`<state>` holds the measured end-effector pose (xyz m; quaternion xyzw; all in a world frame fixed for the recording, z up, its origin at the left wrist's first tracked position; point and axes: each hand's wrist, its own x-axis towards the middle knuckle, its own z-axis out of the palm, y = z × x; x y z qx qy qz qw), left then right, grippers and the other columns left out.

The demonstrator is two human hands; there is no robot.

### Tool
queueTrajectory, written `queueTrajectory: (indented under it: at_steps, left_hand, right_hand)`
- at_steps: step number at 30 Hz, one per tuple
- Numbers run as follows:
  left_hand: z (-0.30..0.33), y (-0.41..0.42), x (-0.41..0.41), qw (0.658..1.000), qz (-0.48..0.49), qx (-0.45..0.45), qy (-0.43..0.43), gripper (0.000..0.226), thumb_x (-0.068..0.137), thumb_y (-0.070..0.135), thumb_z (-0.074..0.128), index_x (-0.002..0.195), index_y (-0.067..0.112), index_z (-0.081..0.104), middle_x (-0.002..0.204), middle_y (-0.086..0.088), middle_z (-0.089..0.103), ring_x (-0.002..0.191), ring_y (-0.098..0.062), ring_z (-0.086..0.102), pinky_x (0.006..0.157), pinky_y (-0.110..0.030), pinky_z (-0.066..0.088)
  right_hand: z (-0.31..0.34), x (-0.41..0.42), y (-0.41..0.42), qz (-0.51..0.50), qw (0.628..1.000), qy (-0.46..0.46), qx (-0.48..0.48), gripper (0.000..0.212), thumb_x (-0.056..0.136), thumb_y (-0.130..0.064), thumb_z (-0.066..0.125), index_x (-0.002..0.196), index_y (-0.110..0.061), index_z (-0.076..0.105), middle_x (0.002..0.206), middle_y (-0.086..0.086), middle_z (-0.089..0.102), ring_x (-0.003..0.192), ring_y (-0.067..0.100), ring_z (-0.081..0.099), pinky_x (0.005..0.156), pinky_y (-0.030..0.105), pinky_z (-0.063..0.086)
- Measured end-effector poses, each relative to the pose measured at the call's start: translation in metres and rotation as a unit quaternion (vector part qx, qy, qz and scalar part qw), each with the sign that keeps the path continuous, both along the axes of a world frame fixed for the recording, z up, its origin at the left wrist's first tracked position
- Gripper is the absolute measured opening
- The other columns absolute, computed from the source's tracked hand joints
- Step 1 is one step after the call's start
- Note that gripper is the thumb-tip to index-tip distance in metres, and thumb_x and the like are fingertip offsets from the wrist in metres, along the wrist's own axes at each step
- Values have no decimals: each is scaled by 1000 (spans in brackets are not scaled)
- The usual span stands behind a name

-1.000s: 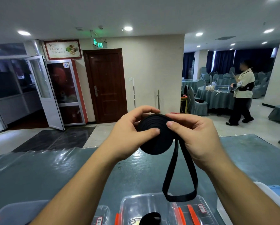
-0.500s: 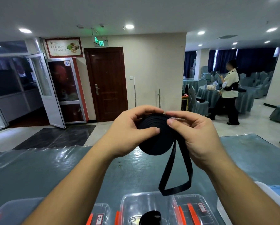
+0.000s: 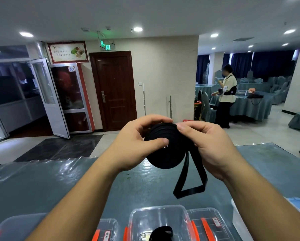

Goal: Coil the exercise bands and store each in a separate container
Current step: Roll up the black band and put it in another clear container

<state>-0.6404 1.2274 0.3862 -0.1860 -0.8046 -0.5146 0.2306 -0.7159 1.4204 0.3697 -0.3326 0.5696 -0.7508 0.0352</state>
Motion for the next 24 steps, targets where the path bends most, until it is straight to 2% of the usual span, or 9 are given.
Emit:
queueTrajectory:
  at_steps: [2,6,11,14,16,21,24]
  left_hand:
    - [-2,1,0,1000,-6,18,-3,45,86,-5,79,120,24,73,114,4,76,110,-15,72,94,-27,58]
    - [-4,5,-1,998,-30,51,-17,49,87,-6,77,125,25,70,114,-1,76,106,-18,73,88,-27,59]
    - [0,5,0,1000,-20,15,-9,46,88,-5,76,125,23,73,117,7,77,112,-11,71,91,-22,57]
    - [-2,6,-1,999,-2,49,4,44,88,-6,77,122,23,74,114,7,77,109,-10,72,89,-23,58]
    - [-4,6,-1,998,13,52,14,44,88,-5,76,122,24,73,113,9,77,108,-9,72,88,-22,58]
    - [1,3,-1,998,12,-67,0,50,91,-1,73,125,35,72,119,19,74,116,-4,67,96,-17,53]
    - [-1,0,-2,1000,18,-23,7,48,89,-2,76,124,30,73,118,14,76,114,-7,69,97,-22,55]
  right_hand:
    - [-1,0,2,-10,999,37,25,18,99,-18,68,93,-19,85,90,6,82,83,15,77,73,22,59]
    - [-3,1,3,-42,996,79,14,29,102,-15,65,91,-32,86,91,-6,83,84,5,78,70,15,57]
    - [-7,-3,3,-36,997,69,30,19,98,-29,67,100,-24,84,94,4,83,85,17,79,72,25,60]
    - [-5,-5,7,-17,998,55,29,14,95,-24,71,97,-27,85,95,-2,83,86,12,79,72,20,60]
    - [-4,-6,9,-12,998,52,32,19,95,-17,73,94,-30,86,94,-4,83,87,9,79,72,17,60]
    - [-8,-9,8,-4,998,45,51,15,89,-24,74,100,-22,85,94,8,83,89,24,81,75,26,61]
    - [-9,-10,6,3,999,25,46,17,89,-27,75,101,-22,84,97,8,82,91,25,80,76,27,61]
